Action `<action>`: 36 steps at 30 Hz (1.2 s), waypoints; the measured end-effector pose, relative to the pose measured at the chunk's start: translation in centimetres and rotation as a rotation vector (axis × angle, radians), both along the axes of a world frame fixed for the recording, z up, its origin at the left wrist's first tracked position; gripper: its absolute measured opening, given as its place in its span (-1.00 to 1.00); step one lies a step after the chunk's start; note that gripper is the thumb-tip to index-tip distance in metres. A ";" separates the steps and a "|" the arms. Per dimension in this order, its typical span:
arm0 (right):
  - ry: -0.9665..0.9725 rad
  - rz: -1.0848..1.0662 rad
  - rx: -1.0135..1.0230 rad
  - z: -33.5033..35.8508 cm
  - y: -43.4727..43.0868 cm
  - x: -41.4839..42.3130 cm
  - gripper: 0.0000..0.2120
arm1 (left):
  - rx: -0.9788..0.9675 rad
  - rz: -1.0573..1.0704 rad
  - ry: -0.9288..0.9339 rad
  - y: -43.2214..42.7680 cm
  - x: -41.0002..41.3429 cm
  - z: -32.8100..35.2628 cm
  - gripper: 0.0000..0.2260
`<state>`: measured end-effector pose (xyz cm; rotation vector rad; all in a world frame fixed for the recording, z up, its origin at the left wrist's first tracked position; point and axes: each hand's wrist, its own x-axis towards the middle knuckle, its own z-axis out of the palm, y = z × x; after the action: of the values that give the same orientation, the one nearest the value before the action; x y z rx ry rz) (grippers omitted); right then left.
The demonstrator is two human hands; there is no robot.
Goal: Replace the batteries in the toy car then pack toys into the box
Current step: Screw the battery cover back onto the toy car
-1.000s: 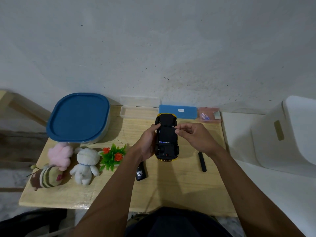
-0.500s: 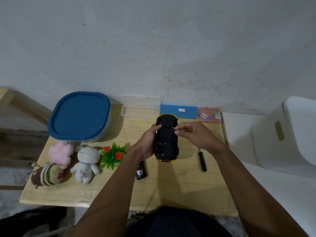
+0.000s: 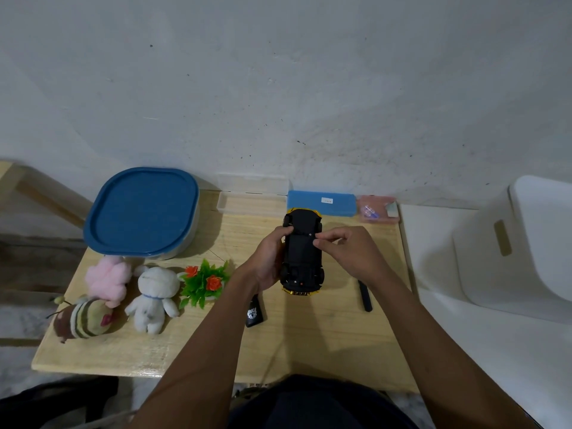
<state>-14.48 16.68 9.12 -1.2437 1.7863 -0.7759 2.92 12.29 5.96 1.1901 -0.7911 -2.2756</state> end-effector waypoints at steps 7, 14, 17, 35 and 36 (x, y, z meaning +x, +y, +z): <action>-0.229 -0.201 0.149 -1.5 0.8 0.9 -0.56 | -0.030 0.043 -0.002 0.1 0.0 -0.1 -0.64; -0.521 -0.211 0.179 -2.1 1.0 1.9 -0.82 | -0.076 0.045 -0.006 0.2 -0.3 -0.2 -0.69; -0.486 -0.238 0.128 -2.0 0.8 2.1 -0.83 | -0.102 0.031 0.004 0.2 -0.3 -0.1 -0.70; 0.259 -0.077 -0.301 -2.2 1.6 -0.1 -0.84 | -0.097 0.013 0.023 -0.1 -1.5 -0.2 -0.68; 0.274 -0.073 -0.300 -2.2 1.5 -0.1 -0.84 | -0.099 0.012 0.024 -0.1 -1.5 -0.2 -0.69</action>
<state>-14.55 18.18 6.93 -1.5487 1.9954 -0.9803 1.42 12.20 5.77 1.1175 -0.8741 -2.2102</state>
